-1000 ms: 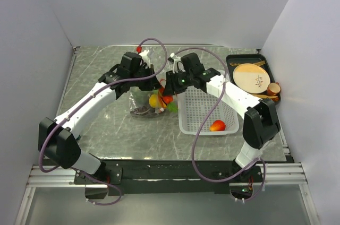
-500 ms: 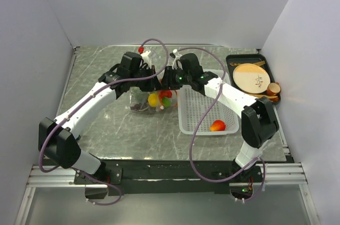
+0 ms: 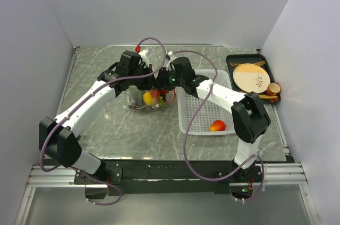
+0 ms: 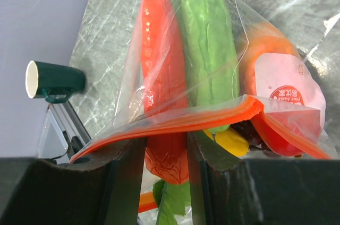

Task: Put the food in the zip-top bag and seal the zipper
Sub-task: Place the fake vegetable in the zipper food storage bag.

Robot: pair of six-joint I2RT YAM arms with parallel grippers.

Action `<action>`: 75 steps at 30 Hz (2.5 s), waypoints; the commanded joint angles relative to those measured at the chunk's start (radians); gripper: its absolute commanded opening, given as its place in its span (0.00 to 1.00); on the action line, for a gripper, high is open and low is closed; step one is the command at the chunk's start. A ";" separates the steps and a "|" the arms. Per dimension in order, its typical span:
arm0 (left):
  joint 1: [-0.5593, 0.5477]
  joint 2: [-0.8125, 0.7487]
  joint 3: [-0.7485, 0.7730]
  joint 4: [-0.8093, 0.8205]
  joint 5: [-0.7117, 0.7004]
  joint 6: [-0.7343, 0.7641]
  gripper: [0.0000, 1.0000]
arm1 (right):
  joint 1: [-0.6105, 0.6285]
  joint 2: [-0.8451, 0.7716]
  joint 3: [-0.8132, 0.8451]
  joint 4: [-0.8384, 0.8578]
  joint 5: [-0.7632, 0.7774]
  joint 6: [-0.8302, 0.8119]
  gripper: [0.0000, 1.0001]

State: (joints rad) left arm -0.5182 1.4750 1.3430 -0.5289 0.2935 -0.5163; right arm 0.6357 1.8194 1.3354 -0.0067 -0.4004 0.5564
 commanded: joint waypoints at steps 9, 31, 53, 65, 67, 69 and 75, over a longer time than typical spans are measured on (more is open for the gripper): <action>-0.037 -0.007 0.216 0.030 0.193 -0.047 0.01 | 0.058 0.005 0.025 0.022 0.331 -0.055 0.33; -0.008 -0.111 0.136 0.024 -0.201 -0.146 0.01 | -0.010 -0.222 -0.133 0.085 0.302 -0.032 0.75; 0.020 -0.116 0.110 0.052 -0.172 -0.143 0.01 | -0.148 -0.407 -0.281 -0.035 0.167 -0.004 0.41; 0.020 -0.111 0.100 0.064 -0.152 -0.151 0.01 | -0.094 -0.378 -0.274 -0.078 0.054 -0.015 0.14; 0.020 -0.111 0.101 0.069 -0.148 -0.152 0.01 | -0.073 -0.361 -0.259 -0.075 0.035 -0.010 0.14; 0.020 -0.111 0.097 0.070 -0.137 -0.154 0.01 | -0.057 -0.338 -0.240 -0.061 0.021 -0.003 0.14; 0.020 -0.119 0.081 0.087 -0.102 -0.154 0.01 | -0.041 -0.253 -0.164 -0.042 0.005 -0.003 0.17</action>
State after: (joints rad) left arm -0.5022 1.3846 1.4261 -0.5568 0.1352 -0.6521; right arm 0.5873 1.5124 1.0775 -0.0898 -0.3653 0.5583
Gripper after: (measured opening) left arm 0.015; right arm 0.157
